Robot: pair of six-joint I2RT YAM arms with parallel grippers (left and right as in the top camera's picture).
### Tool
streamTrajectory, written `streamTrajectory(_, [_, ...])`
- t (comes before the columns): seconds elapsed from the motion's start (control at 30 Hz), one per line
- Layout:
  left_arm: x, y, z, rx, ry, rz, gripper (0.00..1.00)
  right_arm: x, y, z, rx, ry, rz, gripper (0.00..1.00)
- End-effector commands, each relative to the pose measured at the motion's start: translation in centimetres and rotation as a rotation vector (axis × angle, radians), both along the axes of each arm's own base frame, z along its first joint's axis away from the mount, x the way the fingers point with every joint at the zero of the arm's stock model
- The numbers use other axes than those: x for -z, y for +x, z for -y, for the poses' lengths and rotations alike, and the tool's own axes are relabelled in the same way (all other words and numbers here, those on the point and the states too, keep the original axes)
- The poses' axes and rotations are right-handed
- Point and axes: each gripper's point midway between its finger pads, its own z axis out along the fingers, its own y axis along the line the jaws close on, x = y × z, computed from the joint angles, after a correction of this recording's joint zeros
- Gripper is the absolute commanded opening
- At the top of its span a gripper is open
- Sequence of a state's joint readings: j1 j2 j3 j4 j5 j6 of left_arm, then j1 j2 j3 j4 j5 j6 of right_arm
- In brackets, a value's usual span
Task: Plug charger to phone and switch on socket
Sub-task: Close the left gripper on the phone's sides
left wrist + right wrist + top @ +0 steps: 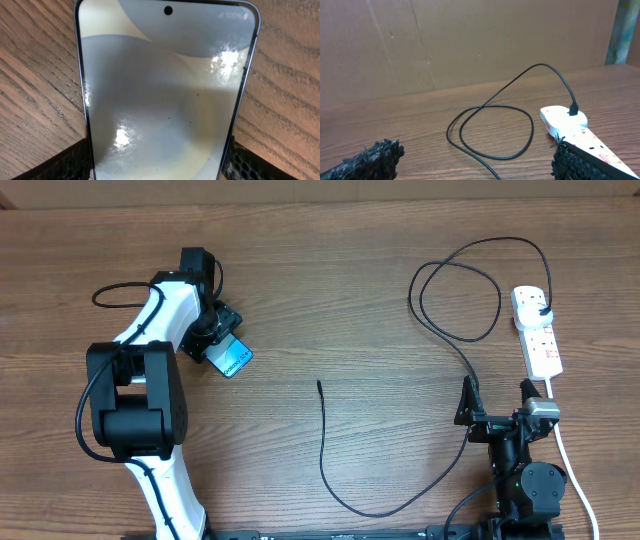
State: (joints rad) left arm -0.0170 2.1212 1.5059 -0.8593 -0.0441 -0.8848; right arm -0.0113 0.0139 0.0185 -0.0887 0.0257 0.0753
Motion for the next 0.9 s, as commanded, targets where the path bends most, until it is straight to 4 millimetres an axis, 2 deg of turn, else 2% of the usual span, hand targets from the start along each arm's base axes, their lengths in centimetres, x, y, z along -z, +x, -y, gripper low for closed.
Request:
streamTrajectory(0.0, [1.24, -0.48, 0.37, -0.016, -0.038, -0.029, 0.78, 0.12, 0.00, -0.13, -0.006, 0.006, 0.007, 1.00])
streamTrajectory(0.2, [1.25, -0.62, 0.50, -0.013, -0.038, -0.035, 0.69, 0.12, 0.00, -0.13, -0.006, 0.006, 0.007, 1.00])
streamTrajectory(0.5, [1.26, -0.72, 0.58, -0.011, -0.038, -0.039, 0.49, 0.12, 0.00, -0.13, -0.006, 0.006, 0.007, 1.00])
streamTrajectory(0.57, [1.26, -0.74, 0.58, -0.011, -0.038, -0.040, 0.41, 0.12, 0.00, -0.13, -0.006, 0.006, 0.007, 1.00])
streamTrajectory(0.67, [1.26, -0.72, 0.72, -0.011, -0.046, -0.039, 0.21, 0.12, 0.00, -0.13, -0.006, 0.006, 0.007, 1.00])
streamTrajectory(0.8, [1.26, -0.73, 0.71, -0.011, -0.046, -0.039, 0.04, 0.12, 0.00, -0.14, -0.006, 0.006, 0.007, 1.00])
streamTrajectory(0.87, [1.26, -0.73, 0.71, -0.011, -0.046, -0.039, 0.04, 0.12, 0.00, -0.13, -0.006, 0.006, 0.007, 1.00])
